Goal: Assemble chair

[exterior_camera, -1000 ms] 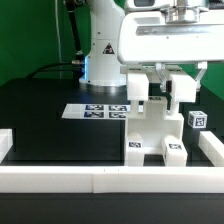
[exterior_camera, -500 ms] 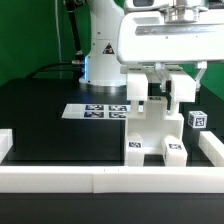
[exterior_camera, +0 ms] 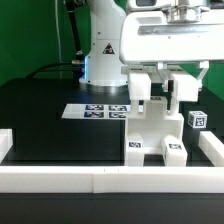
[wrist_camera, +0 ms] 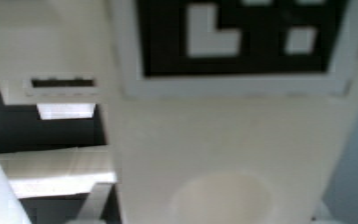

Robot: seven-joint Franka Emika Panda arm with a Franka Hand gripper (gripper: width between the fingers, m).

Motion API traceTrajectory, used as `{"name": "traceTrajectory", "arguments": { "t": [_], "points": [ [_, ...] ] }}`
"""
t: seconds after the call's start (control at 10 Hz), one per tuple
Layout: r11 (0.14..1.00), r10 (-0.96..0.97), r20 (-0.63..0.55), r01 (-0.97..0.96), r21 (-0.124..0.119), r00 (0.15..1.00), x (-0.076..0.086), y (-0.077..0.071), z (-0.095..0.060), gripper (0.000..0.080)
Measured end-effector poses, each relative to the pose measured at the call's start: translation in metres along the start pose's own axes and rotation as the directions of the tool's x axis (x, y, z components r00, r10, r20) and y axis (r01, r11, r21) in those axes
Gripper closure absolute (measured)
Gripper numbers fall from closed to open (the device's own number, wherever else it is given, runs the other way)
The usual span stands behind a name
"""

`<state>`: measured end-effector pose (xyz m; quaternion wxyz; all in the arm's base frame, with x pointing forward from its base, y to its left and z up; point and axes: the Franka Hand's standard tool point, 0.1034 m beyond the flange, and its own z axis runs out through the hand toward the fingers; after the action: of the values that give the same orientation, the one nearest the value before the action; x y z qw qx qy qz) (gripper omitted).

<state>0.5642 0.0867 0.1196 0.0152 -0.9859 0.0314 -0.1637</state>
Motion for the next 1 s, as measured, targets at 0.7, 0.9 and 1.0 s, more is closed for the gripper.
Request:
{"name": "traceTrajectory", "arguments": {
  "t": [0.7, 0.9, 1.0],
  "points": [
    [1.000, -0.027, 0.004, 0.027, -0.003, 1.000, -0.0026, 0.0067, -0.0016, 0.0509],
    [0.999, -0.037, 0.000, 0.037, -0.003, 0.999, -0.0002, 0.0081, -0.0038, 0.0509],
    [0.999, -0.038, -0.002, 0.038, -0.002, 0.999, 0.0013, 0.0080, -0.0043, 0.0509]
  ]
}}
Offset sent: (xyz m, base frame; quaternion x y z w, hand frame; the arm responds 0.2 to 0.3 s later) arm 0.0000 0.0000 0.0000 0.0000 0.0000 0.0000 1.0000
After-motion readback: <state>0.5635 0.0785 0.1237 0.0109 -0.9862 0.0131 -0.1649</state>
